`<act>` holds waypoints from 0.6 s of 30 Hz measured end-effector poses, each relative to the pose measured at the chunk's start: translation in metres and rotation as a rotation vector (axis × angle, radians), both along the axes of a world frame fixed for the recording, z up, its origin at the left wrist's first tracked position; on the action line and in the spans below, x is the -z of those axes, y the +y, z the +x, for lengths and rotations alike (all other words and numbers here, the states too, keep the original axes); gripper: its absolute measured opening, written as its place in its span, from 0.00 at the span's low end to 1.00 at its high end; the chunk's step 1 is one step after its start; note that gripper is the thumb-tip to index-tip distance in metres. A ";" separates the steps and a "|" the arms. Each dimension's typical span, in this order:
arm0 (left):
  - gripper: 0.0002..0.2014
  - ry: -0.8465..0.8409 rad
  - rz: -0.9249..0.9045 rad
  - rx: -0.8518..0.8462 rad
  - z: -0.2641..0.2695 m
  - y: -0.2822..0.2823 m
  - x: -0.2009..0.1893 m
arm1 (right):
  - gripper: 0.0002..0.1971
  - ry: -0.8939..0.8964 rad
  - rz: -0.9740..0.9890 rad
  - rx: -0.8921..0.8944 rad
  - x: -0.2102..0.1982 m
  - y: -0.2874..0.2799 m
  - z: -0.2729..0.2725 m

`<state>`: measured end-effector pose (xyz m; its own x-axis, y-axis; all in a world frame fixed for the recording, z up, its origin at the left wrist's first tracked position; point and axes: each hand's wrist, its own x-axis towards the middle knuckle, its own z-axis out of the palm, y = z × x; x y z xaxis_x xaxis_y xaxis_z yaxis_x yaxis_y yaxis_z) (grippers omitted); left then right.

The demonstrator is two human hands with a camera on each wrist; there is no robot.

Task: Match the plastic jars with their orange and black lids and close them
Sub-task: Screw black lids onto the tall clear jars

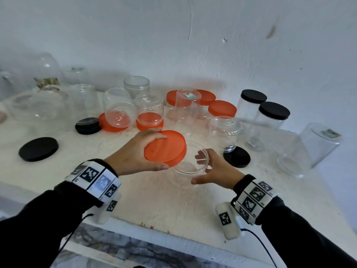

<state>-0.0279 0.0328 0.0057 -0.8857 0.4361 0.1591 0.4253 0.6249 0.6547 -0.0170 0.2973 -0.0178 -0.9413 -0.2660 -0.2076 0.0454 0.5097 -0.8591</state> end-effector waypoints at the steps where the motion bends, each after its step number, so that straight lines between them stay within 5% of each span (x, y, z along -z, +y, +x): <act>1: 0.43 0.004 -0.008 0.018 -0.001 0.006 -0.001 | 0.43 0.001 -0.005 -0.001 0.000 0.000 0.000; 18: 0.43 -0.020 -0.185 0.174 -0.009 0.057 -0.009 | 0.45 0.009 -0.001 -0.006 -0.001 0.002 -0.002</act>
